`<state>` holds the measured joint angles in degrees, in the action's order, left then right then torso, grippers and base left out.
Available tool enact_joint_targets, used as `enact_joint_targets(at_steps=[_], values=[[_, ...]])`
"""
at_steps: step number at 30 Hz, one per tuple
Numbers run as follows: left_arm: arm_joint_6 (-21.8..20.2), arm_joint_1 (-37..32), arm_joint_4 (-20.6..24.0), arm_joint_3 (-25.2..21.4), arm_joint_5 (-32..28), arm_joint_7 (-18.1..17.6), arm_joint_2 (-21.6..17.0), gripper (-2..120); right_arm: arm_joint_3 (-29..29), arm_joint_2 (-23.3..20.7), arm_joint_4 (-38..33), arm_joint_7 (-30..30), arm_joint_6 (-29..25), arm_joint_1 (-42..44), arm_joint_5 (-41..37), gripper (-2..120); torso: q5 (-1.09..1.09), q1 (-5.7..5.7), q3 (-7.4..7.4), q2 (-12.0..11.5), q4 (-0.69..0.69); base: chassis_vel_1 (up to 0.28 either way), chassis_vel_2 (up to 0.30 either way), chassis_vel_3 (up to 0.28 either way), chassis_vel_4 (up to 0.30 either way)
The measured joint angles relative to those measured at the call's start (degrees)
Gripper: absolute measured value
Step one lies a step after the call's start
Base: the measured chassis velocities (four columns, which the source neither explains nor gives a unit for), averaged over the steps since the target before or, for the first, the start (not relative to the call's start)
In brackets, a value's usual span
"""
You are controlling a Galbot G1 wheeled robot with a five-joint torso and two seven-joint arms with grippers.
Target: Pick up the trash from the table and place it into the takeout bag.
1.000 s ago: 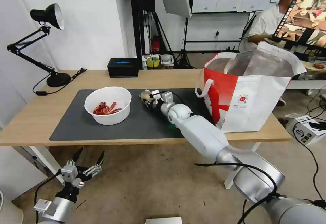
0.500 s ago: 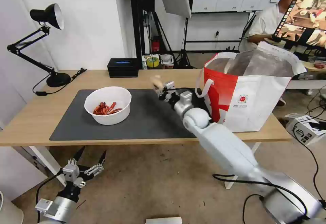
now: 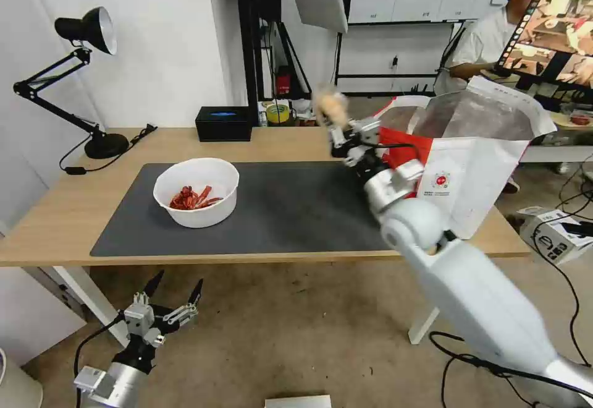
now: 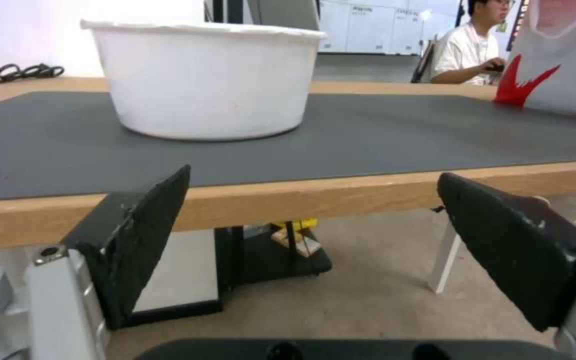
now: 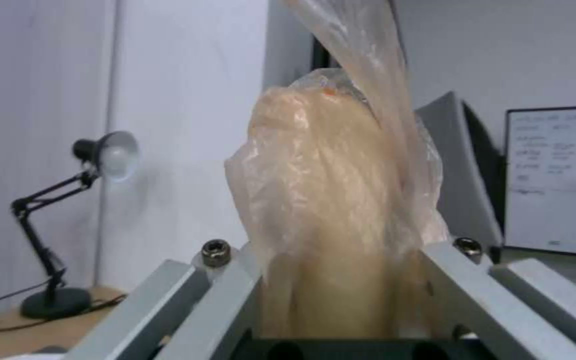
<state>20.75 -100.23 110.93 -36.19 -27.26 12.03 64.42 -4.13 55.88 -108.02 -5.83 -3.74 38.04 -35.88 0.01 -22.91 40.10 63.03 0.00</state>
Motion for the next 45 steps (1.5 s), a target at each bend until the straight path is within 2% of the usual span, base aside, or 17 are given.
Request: enact_joint_targets(at_steps=[1,6,14,27,29,30,32,33,35,36,38,40,42,43,45], values=[[0.0,0.0,0.0,0.0,0.0,0.0,0.0,100,0.0,0.0,0.0,0.0,0.0,0.0,0.0,7,0.0,0.0,0.0,0.0,0.0,0.0,0.0,0.0,0.0],[-0.16,0.46,0.35,0.99,0.31,-0.06,-0.18,100,-7.33,-4.7,-1.82,-1.27,1.78,2.94,-4.74,7,0.0,0.0,0.0,0.0,-0.01,0.0,0.0,0.0,0.0],[-0.69,1.0,0.91,2.42,0.69,-0.11,-0.31,100,-14.2,-10.58,0.51,-1.81,2.19,6.05,-8.19,7,-0.01,-0.01,0.0,-0.01,-0.01,0.0,0.0,0.0,0.0],[-1.29,0.84,1.52,2.95,0.91,-0.13,-0.42,100,-15.71,-12.19,3.53,-4.18,4.27,6.34,-11.1,9,-0.01,-0.01,0.01,-0.01,0.0,0.0,0.0,0.0,0.0],[-1.26,0.61,1.58,2.77,0.92,-0.12,-0.36,100,-15.61,-12.19,3.67,-4.44,4.97,6.18,-11.2,18,-0.01,-0.01,0.01,-0.01,0.0,0.0,0.0,0.0,0.0],[-1.26,0.61,1.58,2.77,0.92,-0.12,-0.36,100,-15.61,-12.19,3.67,-4.44,4.97,6.18,-11.2,18,-0.01,-0.01,0.01,-0.01,0.0,0.0,0.0,0.0,0.0],[-1.17,0.35,1.7,2.59,0.95,-0.12,-0.26,100,-15.43,-12.19,3.69,-4.58,5.43,5.83,-11.47,30,-0.01,-0.01,0.01,-0.01,0.0,0.0,0.0,0.0,0.0],[-1.17,0.35,1.7,2.59,0.95,-0.12,-0.26,100,-15.43,-12.19,3.69,-4.58,5.43,5.83,-11.47,30,-0.01,-0.01,0.01,-0.01,0.0,0.0,0.0,0.0,0.0],[-1.11,0.1,1.79,2.43,1.0,-0.12,-0.22,100,-15.16,-12.09,3.77,-4.85,5.95,5.13,-11.72,40,-0.02,-0.01,0.01,-0.01,0.01,0.0,0.0,0.0,0.0],[-1.11,0.1,1.79,2.43,1.0,-0.12,-0.22,100,-15.16,-12.09,3.77,-4.85,5.95,5.13,-11.72,40,-0.02,-0.01,0.01,-0.01,0.01,0.0,0.0,0.0,0.0],[-1.08,0.0,1.92,2.28,1.02,-0.12,-0.21,100,-14.96,-11.96,3.8,-5.03,6.19,4.76,-11.75,52,-0.01,-0.01,0.01,-0.01,0.0,0.0,0.0,0.0,0.0],[-1.08,-0.04,1.95,2.24,1.02,-0.12,-0.21,100,-14.93,-11.94,3.8,-5.07,6.22,4.74,-11.75,56,-0.02,-0.01,0.01,-0.01,0.0,0.0,0.0,0.0,0.0],[-1.06,-0.16,2.03,2.18,1.06,-0.12,-0.14,100,-14.91,-11.91,3.8,-5.13,6.24,4.75,-11.76,69,-0.01,-0.01,0.01,-0.01,0.0,0.0,0.0,0.0,0.0],[-1.06,-0.16,2.03,2.18,1.06,-0.12,-0.14,100,-14.91,-11.91,3.8,-5.13,6.24,4.75,-11.76,69,-0.01,-0.01,0.01,-0.01,0.0,0.0,0.0,0.0,0.0],[-1.03,-0.32,2.1,2.16,1.17,-0.12,-0.07,100,-14.91,-11.94,3.77,-5.13,6.25,4.89,-11.76,77,-0.01,-0.01,0.01,-0.01,0.0,0.0,0.0,0.0,0.0]])
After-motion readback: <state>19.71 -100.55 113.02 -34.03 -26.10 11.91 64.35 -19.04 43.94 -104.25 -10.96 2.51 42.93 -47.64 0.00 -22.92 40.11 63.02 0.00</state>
